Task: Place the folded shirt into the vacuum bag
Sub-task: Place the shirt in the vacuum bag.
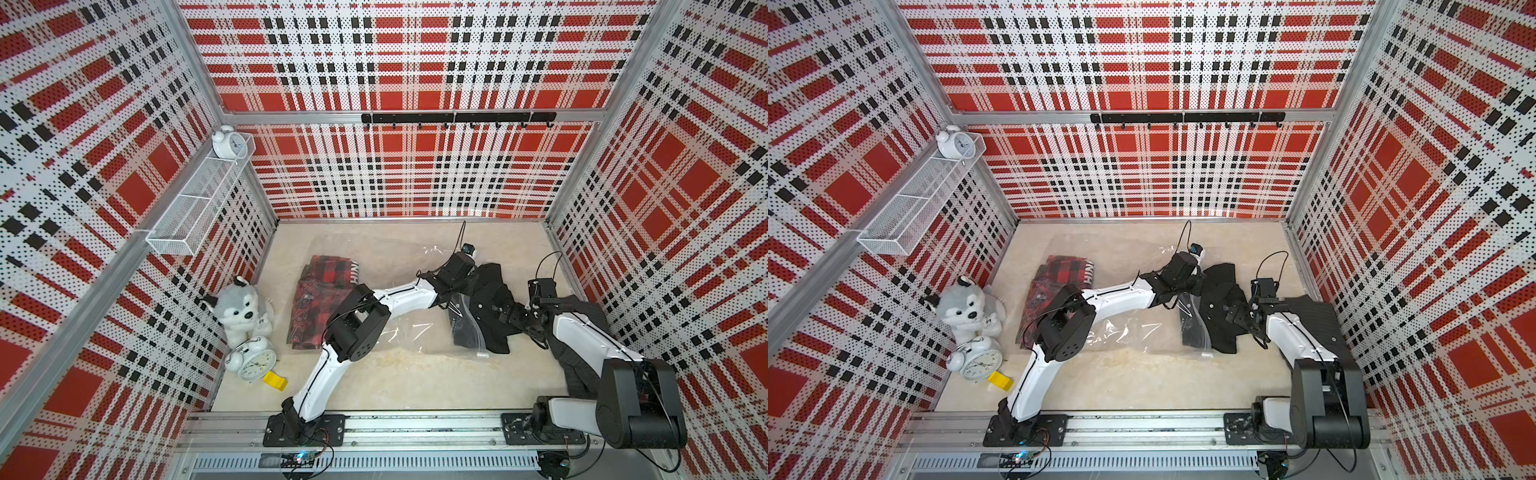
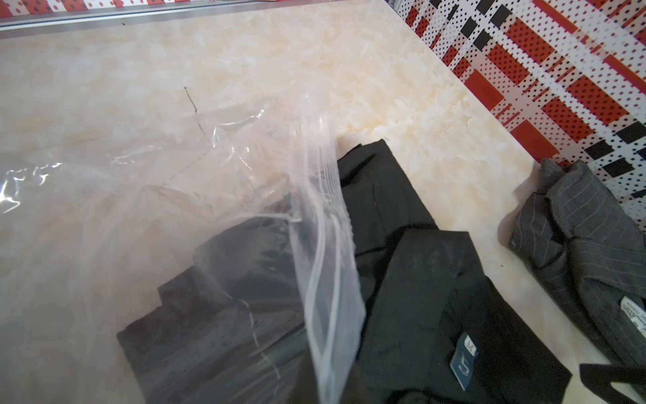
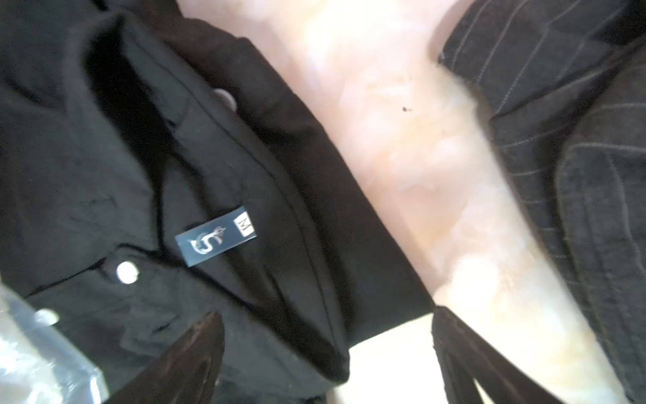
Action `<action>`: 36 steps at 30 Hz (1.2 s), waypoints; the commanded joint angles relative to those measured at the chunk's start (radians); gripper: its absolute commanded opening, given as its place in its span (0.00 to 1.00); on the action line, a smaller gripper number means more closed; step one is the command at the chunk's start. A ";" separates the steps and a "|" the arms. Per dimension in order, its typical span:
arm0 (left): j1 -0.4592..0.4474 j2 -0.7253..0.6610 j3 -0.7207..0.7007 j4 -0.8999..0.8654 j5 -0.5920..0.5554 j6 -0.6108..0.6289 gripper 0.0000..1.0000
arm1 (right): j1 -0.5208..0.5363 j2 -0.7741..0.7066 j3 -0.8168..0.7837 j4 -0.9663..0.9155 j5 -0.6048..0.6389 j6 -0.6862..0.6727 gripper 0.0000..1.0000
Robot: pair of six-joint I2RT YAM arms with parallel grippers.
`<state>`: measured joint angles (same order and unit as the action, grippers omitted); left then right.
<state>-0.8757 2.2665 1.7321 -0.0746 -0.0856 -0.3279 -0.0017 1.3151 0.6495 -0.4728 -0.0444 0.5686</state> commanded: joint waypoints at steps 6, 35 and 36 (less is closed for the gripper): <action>-0.016 -0.054 -0.011 0.007 0.010 0.012 0.00 | 0.050 0.104 -0.057 0.106 -0.126 0.018 0.71; -0.072 -0.142 -0.012 0.002 0.005 -0.007 0.00 | 0.255 0.116 -0.162 0.525 -0.552 0.148 0.00; -0.072 -0.141 -0.013 0.004 0.003 -0.006 0.00 | 0.257 0.108 -0.168 0.525 -0.551 0.148 0.00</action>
<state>-0.9314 2.1700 1.7226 -0.1059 -0.0914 -0.3332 0.2340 1.4197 0.5003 -0.0090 -0.5564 0.6949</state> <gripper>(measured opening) 0.045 0.084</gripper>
